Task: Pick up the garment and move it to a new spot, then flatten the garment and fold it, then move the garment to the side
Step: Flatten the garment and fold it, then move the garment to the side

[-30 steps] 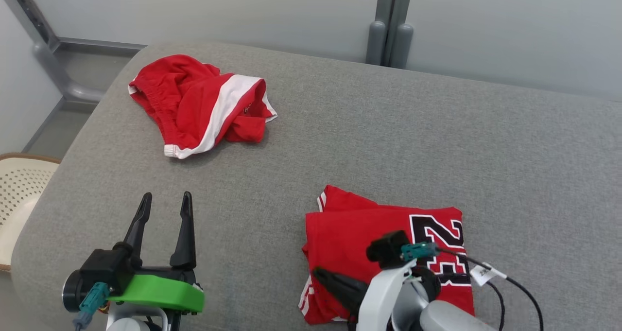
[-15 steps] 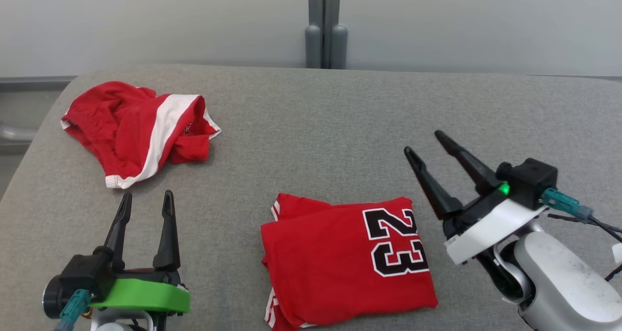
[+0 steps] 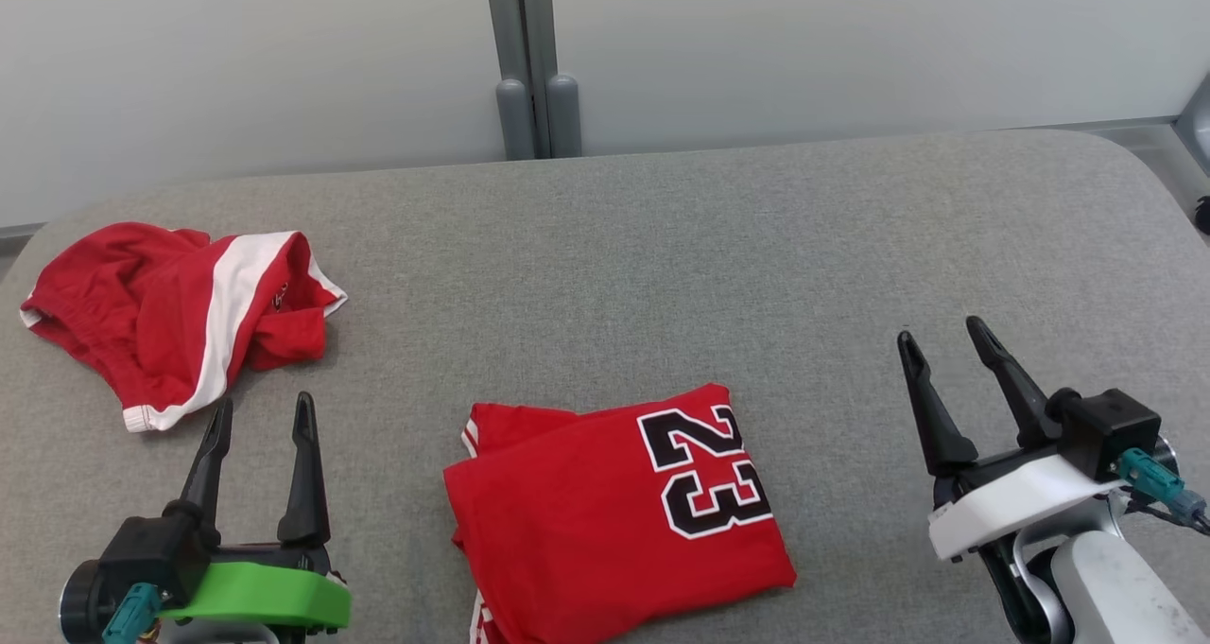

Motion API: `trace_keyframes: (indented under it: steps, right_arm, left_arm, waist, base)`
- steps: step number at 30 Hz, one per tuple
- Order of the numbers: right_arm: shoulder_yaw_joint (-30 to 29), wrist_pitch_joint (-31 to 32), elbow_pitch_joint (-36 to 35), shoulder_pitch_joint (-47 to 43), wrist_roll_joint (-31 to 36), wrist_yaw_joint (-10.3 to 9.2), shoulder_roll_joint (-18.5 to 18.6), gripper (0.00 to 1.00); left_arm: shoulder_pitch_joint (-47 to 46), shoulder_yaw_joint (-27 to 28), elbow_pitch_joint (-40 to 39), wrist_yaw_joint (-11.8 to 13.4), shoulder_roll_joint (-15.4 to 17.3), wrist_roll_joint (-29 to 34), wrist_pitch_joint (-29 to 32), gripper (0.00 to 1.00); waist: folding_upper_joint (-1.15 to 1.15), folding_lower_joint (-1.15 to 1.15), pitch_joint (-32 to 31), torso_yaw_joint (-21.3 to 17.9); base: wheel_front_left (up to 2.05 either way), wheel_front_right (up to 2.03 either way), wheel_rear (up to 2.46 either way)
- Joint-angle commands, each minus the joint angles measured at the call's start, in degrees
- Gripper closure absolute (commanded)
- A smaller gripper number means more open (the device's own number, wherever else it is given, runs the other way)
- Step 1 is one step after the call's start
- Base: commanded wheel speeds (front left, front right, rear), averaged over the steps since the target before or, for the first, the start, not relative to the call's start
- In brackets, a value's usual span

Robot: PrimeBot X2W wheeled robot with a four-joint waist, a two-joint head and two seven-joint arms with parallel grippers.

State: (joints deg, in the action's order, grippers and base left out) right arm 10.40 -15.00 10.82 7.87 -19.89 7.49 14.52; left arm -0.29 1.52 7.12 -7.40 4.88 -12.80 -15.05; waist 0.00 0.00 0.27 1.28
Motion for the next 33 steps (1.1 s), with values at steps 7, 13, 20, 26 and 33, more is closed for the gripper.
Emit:
trace_keyframes:
  steps: [7,13,20,26,33]
  right_arm:
    - [-0.31,-0.21,1.78,-1.29,0.42,0.0,-1.31,0.0]
    - [0.9,-0.22,2.42,-0.82,0.23,-0.01,-0.83,0.0]
    - [5.3,-0.22,4.38,1.55,-1.23,0.0,0.24,0.0]
    - [10.92,4.8,10.11,6.94,-5.93,0.0,0.08,0.0]
    - [12.24,20.91,19.47,11.26,-11.48,-0.01,-1.37,0.0]
  left_arm:
    - [0.76,0.15,-0.14,-0.13,0.15,1.26,-0.16,0.0]
    - [0.79,0.36,-0.39,-0.13,-0.07,1.56,-0.17,0.0]
    - [0.6,-0.85,0.22,-0.13,-0.33,1.37,-0.17,0.0]
    - [-0.52,-2.38,0.73,-0.13,-0.16,0.72,-0.17,0.0]
    - [-1.7,-4.19,1.62,-0.13,-0.17,0.06,-0.16,0.0]
  waist:
    - [0.0,0.0,0.06,0.53]
    - [0.0,0.0,-0.02,1.21]
    - [0.0,0.0,-0.07,2.97]
    - [0.0,0.0,0.23,5.99]
    - [0.0,0.0,0.8,9.86]
  base:
    - [0.0,0.0,0.0]
    - [0.0,0.0,0.0]
    - [0.0,0.0,0.0]
    - [0.0,0.0,0.0]
    - [0.0,0.0,0.0]
